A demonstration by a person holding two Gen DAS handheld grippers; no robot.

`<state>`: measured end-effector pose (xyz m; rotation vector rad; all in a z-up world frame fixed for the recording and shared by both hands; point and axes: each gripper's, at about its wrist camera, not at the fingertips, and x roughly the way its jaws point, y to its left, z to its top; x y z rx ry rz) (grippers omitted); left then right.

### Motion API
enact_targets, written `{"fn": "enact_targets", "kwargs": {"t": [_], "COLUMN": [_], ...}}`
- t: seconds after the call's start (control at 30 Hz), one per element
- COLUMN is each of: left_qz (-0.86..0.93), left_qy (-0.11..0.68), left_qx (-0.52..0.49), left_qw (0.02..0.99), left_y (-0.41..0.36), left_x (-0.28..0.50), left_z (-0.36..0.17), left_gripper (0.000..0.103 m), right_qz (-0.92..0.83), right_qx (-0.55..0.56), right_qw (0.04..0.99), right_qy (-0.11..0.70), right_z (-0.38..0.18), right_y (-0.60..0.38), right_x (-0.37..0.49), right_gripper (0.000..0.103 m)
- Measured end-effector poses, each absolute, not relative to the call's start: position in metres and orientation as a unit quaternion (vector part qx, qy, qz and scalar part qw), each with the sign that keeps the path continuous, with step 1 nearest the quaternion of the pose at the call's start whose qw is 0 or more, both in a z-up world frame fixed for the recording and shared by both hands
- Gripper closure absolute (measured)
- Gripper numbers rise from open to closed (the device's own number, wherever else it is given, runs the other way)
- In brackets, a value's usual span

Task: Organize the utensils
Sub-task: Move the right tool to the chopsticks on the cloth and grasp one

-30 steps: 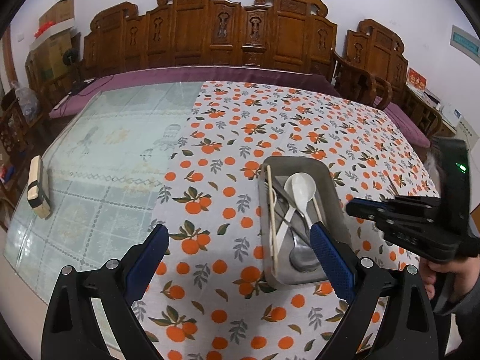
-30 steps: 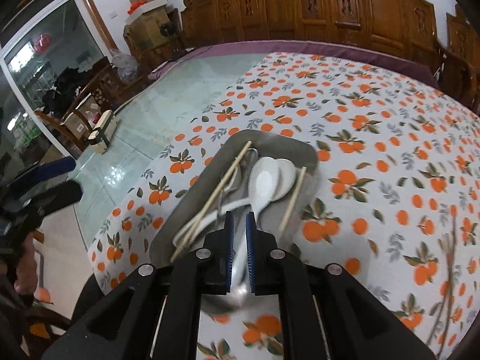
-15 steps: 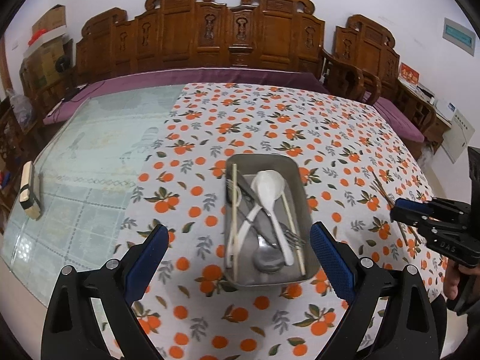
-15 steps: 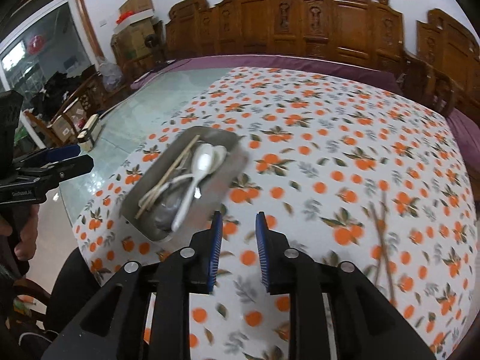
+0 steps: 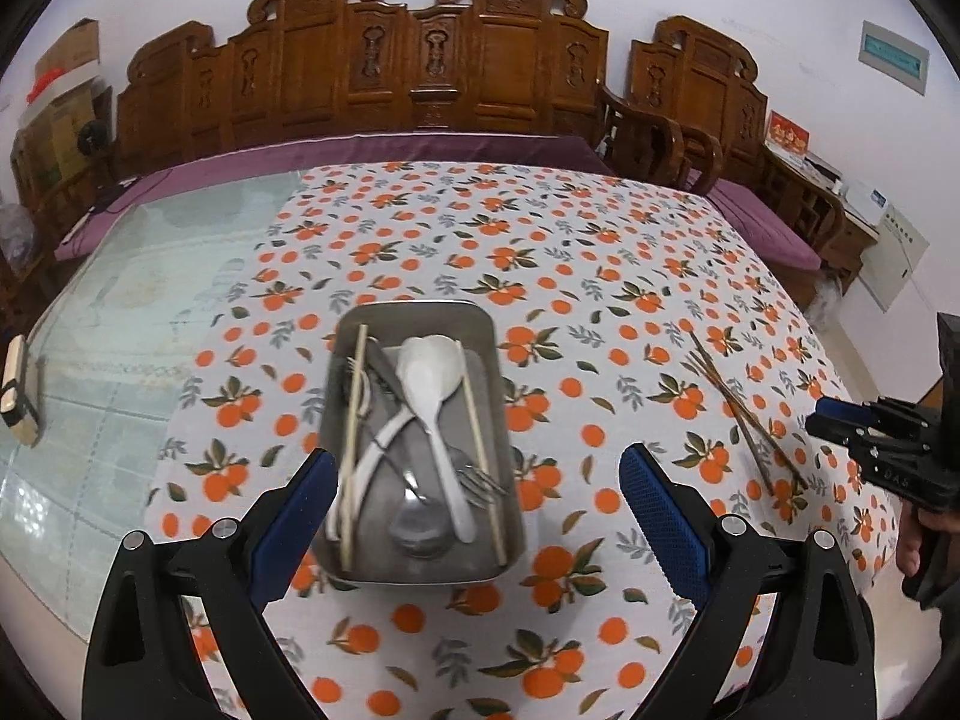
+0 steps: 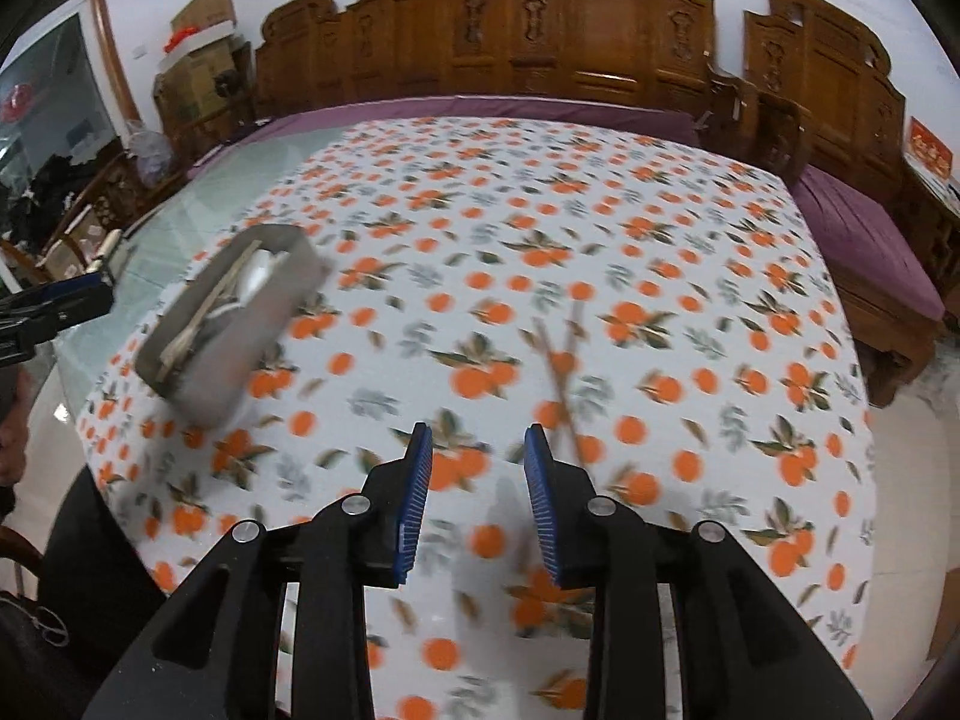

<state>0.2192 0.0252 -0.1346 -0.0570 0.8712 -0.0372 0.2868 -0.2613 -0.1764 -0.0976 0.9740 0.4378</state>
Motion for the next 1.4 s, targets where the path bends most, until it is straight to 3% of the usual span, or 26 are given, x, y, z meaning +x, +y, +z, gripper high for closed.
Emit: {"fn": "enact_targets", "kwargs": {"t": [0.4, 0.43, 0.5, 0.67, 0.73, 0.8, 1.4], "left_qz": [-0.031, -0.031, -0.031, -0.024, -0.021, -0.02, -0.056], "left_qy": [0.448, 0.45, 0.453, 0.466, 0.471, 0.475, 0.485], "left_qx": [-0.009, -0.01, -0.01, -0.016, -0.013, -0.008, 0.039], "left_qw": [0.893, 0.892, 0.891, 0.884, 0.882, 0.88, 0.872], "left_y": [-0.008, -0.01, -0.013, -0.019, -0.023, -0.029, -0.148], "left_x": [0.229, 0.23, 0.231, 0.235, 0.236, 0.237, 0.3], "left_z": [-0.156, -0.157, -0.159, -0.168, -0.171, -0.173, -0.21], "left_gripper": [0.012, 0.012, 0.012, 0.012, 0.012, 0.012, 0.012], "right_qz": [0.204, 0.208, 0.215, 0.226, 0.236, 0.236, 0.228], "right_qx": [-0.074, -0.077, -0.087, -0.108, -0.118, -0.127, -0.083], "right_qw": [0.83, 0.825, 0.812, 0.799, 0.797, 0.796, 0.836], "right_qy": [0.514, 0.52, 0.536, 0.546, 0.543, 0.542, 0.491], "right_z": [-0.233, -0.237, -0.246, -0.257, -0.258, -0.258, -0.204], "right_y": [-0.278, -0.277, -0.273, -0.269, -0.268, -0.267, -0.33], "right_x": [0.325, 0.329, 0.337, 0.349, 0.351, 0.352, 0.306], "right_gripper": [0.069, 0.071, 0.089, 0.089, 0.089, 0.097, 0.097]}}
